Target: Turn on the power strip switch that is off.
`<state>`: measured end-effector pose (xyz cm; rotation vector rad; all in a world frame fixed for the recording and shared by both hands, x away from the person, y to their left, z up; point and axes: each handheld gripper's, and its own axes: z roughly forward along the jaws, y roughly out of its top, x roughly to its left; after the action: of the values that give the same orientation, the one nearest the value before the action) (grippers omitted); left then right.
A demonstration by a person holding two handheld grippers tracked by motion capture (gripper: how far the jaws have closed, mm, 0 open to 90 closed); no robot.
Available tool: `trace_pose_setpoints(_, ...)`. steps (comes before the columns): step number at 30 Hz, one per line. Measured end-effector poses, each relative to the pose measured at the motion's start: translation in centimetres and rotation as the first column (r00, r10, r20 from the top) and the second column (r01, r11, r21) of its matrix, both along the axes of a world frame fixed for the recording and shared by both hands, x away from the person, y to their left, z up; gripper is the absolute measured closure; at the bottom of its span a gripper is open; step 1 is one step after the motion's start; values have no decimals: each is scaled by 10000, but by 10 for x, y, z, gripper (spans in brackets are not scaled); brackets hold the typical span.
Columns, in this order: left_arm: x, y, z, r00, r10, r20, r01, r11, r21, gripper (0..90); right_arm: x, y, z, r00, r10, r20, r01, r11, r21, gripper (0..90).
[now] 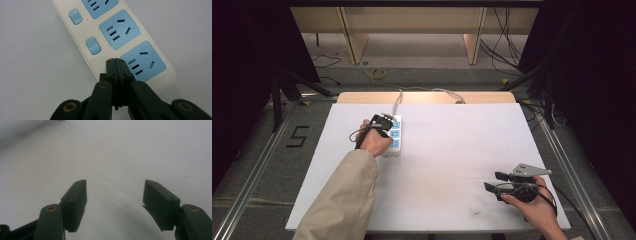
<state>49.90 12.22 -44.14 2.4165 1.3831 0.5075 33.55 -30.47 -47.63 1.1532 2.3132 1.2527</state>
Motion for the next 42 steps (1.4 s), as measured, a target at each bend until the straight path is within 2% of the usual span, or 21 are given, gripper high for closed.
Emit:
trace_pose_setpoints(6, -3, 1, 0, 9996, -81, 276, 81, 10000, 8, 898, 0, 0, 0, 10000, 1, 6, -1, 10000, 1, 368)
trace_pose_setpoints(13, -6, 2, -2, 9991, -32, 434, 41, 9998, -198, 897, 0, 0, 0, 10000, 10, 12, -10, 10000, -15, 368)
trace_pose_setpoints(16, -7, 2, -1, 9994, -90, 328, 106, 9987, -493, 896, 0, 0, 0, 10000, -1, 16, 1, 10000, -6, 368)
trace_pose_setpoints(19, -7, 1, 1, 9982, -98, 585, 126, 9988, -470, 893, 0, 0, 0, 10000, -5, -1, 5, 10000, -1, 368)
trace_pose_setpoints(21, -8, 2, 2, 9976, -77, 686, 113, 9986, -523, 853, 0, 0, 0, 10000, -8, 1, 8, 10000, 1, 368)
trace_pose_setpoints(25, -10, 3, 5, 9970, -107, 768, 146, 9986, -507, 849, 0, 0, 0, 10000, -15, 0, 15, 10000, 6, 368)
trace_pose_setpoints(28, -12, 5, 8, 9952, -94, 975, 148, 9983, -555, 830, 0, 0, 0, 10000, -2, 20, 2, 10000, -3, 368)
trace_pose_setpoints(39, -19, 11, 16, 9927, -193, 1194, 260, 9981, -553, 754, 0, 0, 0, 10000, 0, 20, 0, 10000, -12, 368)
trace_pose_setpoints(42, -22, 11, 17, 9919, -219, 1254, 305, 9973, -667, 738, 0, 0, 0, 10000, -5, 11, 5, 10000, -9, 368)
